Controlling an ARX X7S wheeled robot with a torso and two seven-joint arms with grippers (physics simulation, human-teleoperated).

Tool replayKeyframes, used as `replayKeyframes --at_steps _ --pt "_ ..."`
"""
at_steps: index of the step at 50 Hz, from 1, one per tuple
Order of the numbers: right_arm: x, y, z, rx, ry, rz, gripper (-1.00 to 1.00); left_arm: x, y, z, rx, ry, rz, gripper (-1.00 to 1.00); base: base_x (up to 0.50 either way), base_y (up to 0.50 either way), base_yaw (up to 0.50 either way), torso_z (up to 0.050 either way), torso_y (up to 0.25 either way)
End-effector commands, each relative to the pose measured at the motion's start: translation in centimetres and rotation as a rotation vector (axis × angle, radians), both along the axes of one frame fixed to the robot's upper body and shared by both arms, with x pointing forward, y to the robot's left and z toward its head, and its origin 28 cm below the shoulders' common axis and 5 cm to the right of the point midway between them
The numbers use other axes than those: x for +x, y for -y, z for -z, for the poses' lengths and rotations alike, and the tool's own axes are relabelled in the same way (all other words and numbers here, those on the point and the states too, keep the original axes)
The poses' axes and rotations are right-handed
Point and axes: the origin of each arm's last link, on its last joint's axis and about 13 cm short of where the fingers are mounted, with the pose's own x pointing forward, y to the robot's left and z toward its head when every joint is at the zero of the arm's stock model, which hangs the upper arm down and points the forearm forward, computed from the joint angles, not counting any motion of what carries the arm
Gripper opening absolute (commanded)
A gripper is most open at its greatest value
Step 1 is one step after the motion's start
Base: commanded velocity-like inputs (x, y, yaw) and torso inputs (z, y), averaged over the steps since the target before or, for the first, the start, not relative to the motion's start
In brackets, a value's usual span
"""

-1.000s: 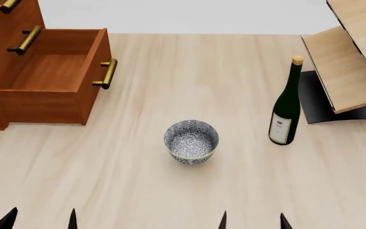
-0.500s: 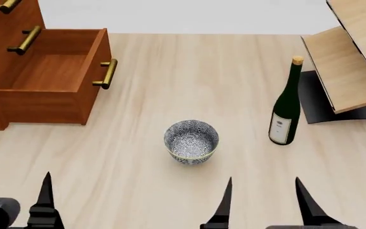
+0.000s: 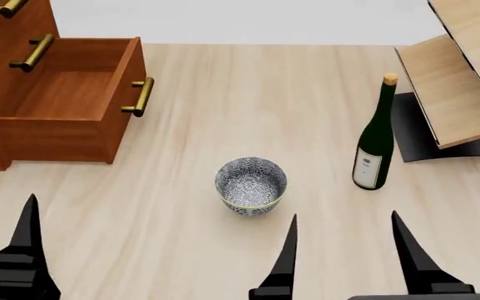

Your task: Put the wine bottle in the bottom drawer of the cabinet.

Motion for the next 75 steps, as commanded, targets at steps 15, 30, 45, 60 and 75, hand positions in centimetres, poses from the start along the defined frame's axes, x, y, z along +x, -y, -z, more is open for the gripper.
replayKeyframes --at_steps 15,30,45,60,75 --pt "-1.3 -0.8 -1.3 -0.039 0.068 -0.040 1.00 -1.6 -0.2 -1.9 -0.018 0.059 -0.017 1.00 0.00 0.00 0.00 0.000 0.000" --pt "-1.2 -0.8 -1.1 -0.028 0.079 -0.049 1.00 -1.6 -0.2 -1.8 -0.028 0.061 -0.036 1.00 0.00 0.20 0.00 0.000 0.000" --pt "-1.0 -0.8 -1.0 -0.022 0.072 -0.052 1.00 -1.5 -0.1 -1.7 -0.034 0.056 -0.025 1.00 0.00 0.25 0.00 0.000 0.000" --pt "-0.9 -0.9 -0.9 -0.010 0.068 -0.060 1.00 -1.4 0.0 -1.5 -0.025 0.054 -0.021 1.00 0.00 0.22 0.00 0.000 0.000" --pt "-0.9 -0.7 -0.8 -0.004 0.069 -0.054 1.00 -1.5 0.1 -1.6 -0.018 0.060 -0.018 1.00 0.05 0.05 0.00 0.000 0.000"
